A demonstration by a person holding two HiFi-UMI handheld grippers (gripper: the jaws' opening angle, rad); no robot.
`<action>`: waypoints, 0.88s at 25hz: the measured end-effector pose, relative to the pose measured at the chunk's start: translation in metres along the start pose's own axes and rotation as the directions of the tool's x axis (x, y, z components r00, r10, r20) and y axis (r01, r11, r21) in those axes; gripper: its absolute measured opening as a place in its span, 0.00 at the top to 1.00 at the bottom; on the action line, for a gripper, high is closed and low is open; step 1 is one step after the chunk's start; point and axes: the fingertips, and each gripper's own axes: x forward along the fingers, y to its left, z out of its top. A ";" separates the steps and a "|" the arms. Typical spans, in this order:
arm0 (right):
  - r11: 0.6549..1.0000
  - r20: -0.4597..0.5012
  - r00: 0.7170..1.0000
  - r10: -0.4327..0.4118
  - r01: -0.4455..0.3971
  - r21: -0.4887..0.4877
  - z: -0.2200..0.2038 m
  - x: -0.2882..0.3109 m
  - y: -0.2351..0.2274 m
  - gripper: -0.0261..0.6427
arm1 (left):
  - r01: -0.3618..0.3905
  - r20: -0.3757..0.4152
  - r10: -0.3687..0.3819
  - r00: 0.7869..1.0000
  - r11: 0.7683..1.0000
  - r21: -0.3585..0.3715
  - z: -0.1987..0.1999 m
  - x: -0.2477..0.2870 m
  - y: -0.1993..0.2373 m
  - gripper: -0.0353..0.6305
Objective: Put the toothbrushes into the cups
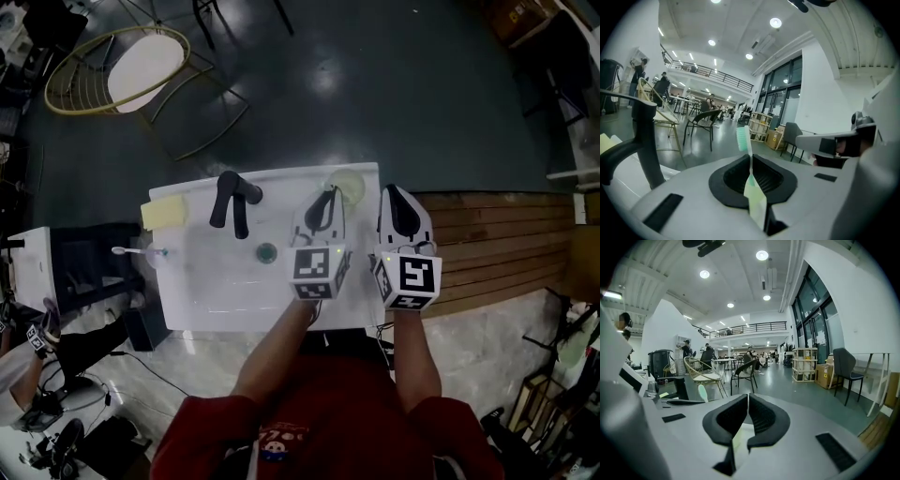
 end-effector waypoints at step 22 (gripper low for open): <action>1.000 0.036 0.999 0.004 -0.004 -0.012 0.013 -0.013 0.003 0.91 | 0.010 -0.021 -0.008 1.000 0.996 0.089 0.001 -0.006 -0.005 0.67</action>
